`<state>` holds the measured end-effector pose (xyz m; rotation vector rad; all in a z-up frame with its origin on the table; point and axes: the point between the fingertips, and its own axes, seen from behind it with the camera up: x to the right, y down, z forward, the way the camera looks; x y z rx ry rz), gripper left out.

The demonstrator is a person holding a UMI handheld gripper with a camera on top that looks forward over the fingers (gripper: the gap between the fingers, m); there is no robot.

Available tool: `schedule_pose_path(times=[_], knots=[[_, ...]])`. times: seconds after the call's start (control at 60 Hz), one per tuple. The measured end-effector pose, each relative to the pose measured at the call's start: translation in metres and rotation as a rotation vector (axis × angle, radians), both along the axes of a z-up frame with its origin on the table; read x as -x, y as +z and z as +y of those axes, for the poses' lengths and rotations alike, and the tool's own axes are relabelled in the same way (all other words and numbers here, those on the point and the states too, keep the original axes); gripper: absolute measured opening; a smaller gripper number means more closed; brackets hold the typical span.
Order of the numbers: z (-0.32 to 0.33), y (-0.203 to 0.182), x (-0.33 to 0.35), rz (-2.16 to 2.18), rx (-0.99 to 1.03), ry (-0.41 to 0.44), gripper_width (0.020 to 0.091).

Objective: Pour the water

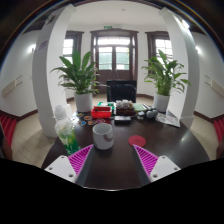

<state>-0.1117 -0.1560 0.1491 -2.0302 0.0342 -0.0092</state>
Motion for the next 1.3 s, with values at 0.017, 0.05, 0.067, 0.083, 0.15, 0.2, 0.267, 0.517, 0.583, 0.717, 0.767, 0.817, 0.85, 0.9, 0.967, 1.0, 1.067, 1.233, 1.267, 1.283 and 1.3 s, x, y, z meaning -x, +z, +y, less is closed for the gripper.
schedule_pose_path(times=[0.017, 0.05, 0.067, 0.083, 0.15, 0.2, 0.267, 0.517, 0.583, 0.717, 0.767, 0.817, 0.85, 0.9, 0.967, 1.0, 1.067, 1.233, 1.267, 1.283, 1.3], knots=[[0.000, -0.001, 0.006, 0.004, -0.008, 0.014, 0.0781], [-0.001, -0.005, 0.023, 0.010, -0.023, 0.041, 0.0782], [-0.002, -0.008, 0.033, 0.013, -0.027, 0.055, 0.0782], [-0.003, -0.011, 0.042, 0.015, -0.030, 0.070, 0.0780], [-0.002, -0.021, 0.070, 0.015, -0.047, 0.125, 0.0781], [-0.001, -0.032, 0.098, 0.009, -0.062, 0.142, 0.0784], [0.007, -0.037, 0.127, 0.006, -0.106, 0.162, 0.0786], [0.071, -0.039, 0.183, 0.094, -0.237, 0.191, 0.0785], [0.086, -0.044, 0.180, 0.069, -0.234, 0.165, 0.0782], [0.109, -0.045, 0.186, 0.046, -0.257, 0.169, 0.0769], [0.113, -0.046, 0.190, 0.048, -0.264, 0.185, 0.0736], [0.118, -0.044, 0.188, 0.029, -0.281, 0.181, 0.0683], [0.121, -0.043, 0.183, 0.008, -0.294, 0.166, 0.0606], [0.122, -0.042, 0.182, -0.023, -0.310, 0.165, 0.0520], [0.125, -0.044, 0.183, -0.016, -0.333, 0.177, 0.0494], [0.126, -0.043, 0.182, -0.003, -0.338, 0.165, 0.0453], [0.125, -0.042, 0.183, 0.015, -0.345, 0.160, 0.0406], [0.129, -0.043, 0.181, 0.029, -0.346, 0.156, 0.0337], [0.128, -0.043, 0.181, 0.024, -0.346, 0.158, 0.0336], [0.128, -0.043, 0.181, 0.021, -0.345, 0.161, 0.0336], [0.128, -0.044, 0.181, 0.018, -0.344, 0.162, 0.0337]])
